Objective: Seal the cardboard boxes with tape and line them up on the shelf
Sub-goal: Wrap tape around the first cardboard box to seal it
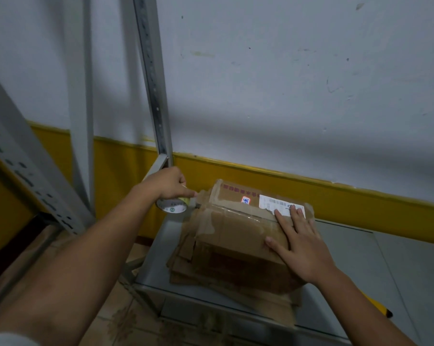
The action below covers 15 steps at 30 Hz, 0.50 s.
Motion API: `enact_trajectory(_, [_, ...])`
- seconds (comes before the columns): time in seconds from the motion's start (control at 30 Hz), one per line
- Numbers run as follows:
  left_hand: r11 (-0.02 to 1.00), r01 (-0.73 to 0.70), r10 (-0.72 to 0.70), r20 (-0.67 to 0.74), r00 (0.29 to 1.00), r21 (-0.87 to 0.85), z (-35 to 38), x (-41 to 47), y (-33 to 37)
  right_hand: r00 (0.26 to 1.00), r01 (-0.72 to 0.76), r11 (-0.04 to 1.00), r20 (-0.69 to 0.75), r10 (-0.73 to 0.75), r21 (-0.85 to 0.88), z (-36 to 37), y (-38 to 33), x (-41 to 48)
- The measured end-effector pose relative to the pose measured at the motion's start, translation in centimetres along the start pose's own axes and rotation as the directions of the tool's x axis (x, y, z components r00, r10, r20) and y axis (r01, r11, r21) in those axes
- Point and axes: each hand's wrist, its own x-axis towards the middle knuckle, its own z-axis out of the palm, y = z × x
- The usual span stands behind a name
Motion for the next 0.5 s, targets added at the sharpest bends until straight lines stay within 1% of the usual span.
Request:
enact_trajectory(0.2, [0.973,0.007,0.006,0.055,0.998,-0.232,3.1,-0.3,-2.1,1.000,0.000,1.000,0.008,0.000,-0.012,0.3,-0.1,0.0])
enact_trajectory(0.3, [0.940,-0.020,0.046,0.069,0.997,-0.342,5.1,-0.8,-2.2,1.000,-0.002,1.000,0.008,0.002,-0.003,0.2,0.1,0.1])
enact_trajectory(0.4, [0.919,-0.046,0.076,0.061,0.995,-0.390,6.6,-1.1,-1.9,1.000,0.006,1.000,0.006,-0.006,-0.010,-0.1,0.1,0.1])
enact_trajectory(0.5, [0.918,-0.035,0.072,0.080,0.994,-0.395,6.7,-1.3,-2.0,0.999,0.041,0.999,0.013,-0.041,-0.007,-0.7,-0.1,0.0])
